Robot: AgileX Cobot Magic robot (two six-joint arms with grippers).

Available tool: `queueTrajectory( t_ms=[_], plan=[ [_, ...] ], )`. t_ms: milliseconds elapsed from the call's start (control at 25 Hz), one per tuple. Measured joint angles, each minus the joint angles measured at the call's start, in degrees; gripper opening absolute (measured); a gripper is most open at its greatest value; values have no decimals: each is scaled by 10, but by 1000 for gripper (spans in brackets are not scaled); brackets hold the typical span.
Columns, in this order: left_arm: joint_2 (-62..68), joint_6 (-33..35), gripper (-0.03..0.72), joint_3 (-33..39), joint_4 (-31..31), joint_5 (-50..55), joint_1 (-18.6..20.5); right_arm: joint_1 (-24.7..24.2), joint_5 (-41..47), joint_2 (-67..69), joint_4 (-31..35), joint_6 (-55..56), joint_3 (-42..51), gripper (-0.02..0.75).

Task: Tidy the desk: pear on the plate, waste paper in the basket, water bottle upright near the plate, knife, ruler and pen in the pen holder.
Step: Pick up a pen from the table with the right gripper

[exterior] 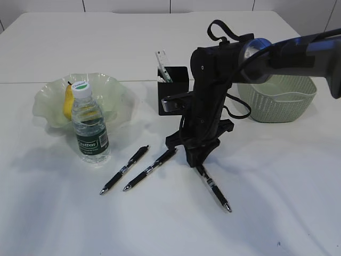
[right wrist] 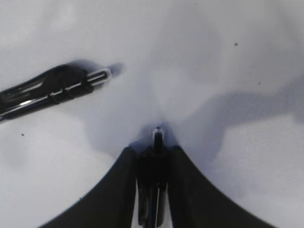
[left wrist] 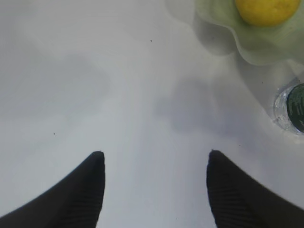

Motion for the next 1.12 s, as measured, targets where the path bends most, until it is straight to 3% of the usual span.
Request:
queueTrajectory(
  t_ms=[80, 200, 800, 1120],
  plan=[
    [0, 0, 475, 0, 0, 0, 0, 0, 1, 0, 0, -1, 0, 135],
    [0, 0, 475, 0, 0, 0, 0, 0, 2, 0, 1, -1, 0, 111],
    [0, 0, 475, 0, 0, -1, 0, 0, -2, -18, 3, -15, 0, 105],
    [0, 0, 475, 0, 0, 0, 0, 0, -93, -97, 3, -32, 69, 105]
  ],
)
